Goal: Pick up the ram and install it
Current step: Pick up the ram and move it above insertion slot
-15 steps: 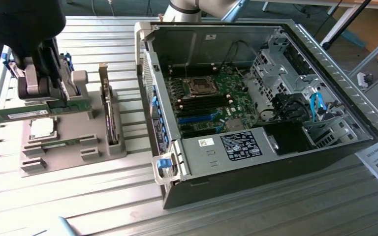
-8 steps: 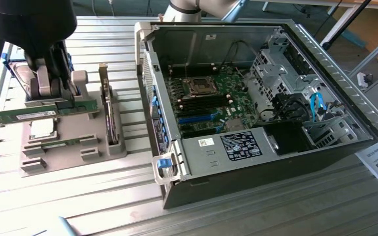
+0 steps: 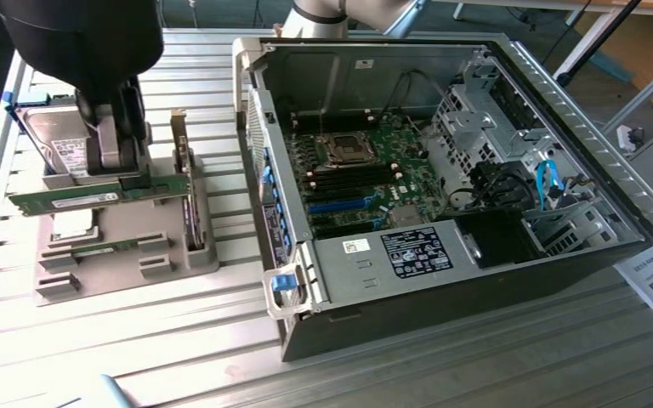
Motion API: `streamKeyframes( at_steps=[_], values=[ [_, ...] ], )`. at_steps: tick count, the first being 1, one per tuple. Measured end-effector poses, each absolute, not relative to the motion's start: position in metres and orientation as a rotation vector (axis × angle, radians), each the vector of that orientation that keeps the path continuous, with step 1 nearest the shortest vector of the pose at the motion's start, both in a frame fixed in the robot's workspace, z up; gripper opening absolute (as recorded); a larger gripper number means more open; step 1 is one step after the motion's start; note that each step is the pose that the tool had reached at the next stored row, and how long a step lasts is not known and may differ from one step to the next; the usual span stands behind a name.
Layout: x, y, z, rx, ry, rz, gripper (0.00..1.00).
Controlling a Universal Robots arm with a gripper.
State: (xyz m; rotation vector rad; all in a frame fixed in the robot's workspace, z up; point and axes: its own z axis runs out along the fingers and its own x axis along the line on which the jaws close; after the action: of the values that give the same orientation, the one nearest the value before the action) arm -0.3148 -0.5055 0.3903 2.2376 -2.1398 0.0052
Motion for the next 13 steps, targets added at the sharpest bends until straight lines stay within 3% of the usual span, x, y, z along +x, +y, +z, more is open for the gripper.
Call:
streamKeyframes(
  at_steps=[13],
  values=[
    [-0.283,-0.512,0.39,2.237,-2.139,0.003,0.12]
  ],
)
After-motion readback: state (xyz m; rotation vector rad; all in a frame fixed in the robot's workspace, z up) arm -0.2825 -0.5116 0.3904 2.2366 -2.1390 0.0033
